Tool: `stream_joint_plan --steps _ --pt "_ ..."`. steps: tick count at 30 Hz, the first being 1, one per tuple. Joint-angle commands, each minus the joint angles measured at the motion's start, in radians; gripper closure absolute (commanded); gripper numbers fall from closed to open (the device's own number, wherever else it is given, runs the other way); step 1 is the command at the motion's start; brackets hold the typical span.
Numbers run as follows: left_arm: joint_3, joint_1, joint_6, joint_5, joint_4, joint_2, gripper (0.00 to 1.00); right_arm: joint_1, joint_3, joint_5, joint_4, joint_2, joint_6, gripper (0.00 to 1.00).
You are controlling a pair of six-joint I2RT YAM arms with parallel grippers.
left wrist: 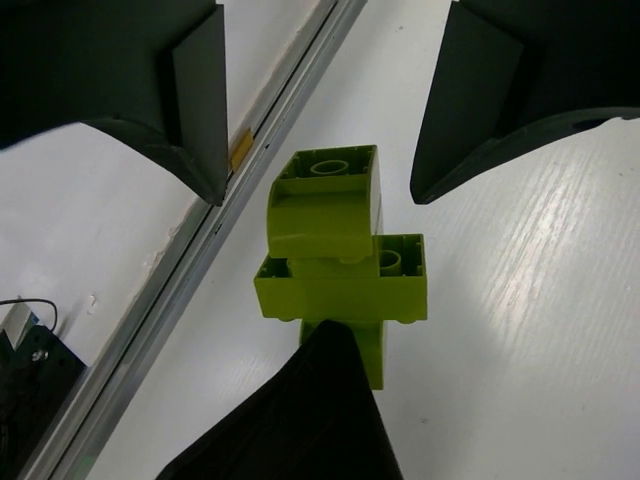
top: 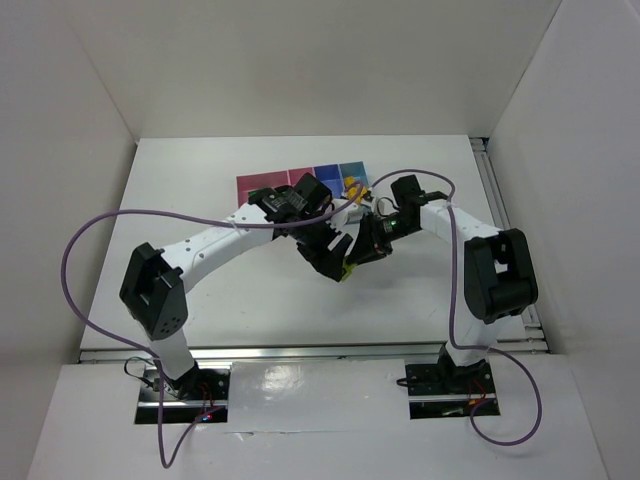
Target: Sort the legos into containers by color
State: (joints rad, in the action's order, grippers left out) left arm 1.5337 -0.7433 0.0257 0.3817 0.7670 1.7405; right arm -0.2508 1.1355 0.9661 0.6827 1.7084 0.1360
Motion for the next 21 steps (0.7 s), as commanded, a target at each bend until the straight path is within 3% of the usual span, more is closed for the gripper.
stream_joint_plan --steps 1,8,12,21 --pt "0.046 -0.002 -0.017 -0.029 0.003 0.010 0.25 0.016 0.044 0.043 0.026 0.005 -0.021 0.95" --pt "0.046 -0.002 -0.007 -0.050 0.003 0.010 0.58 0.016 0.044 0.034 0.026 0.005 -0.021 0.95" --pt "0.065 -0.002 0.002 -0.061 0.003 0.010 0.99 0.025 0.044 0.025 0.035 -0.006 -0.021 0.95" --pt "0.074 0.071 0.011 0.017 0.003 -0.021 1.00 0.084 0.017 -0.053 0.023 0.003 0.011 0.98"
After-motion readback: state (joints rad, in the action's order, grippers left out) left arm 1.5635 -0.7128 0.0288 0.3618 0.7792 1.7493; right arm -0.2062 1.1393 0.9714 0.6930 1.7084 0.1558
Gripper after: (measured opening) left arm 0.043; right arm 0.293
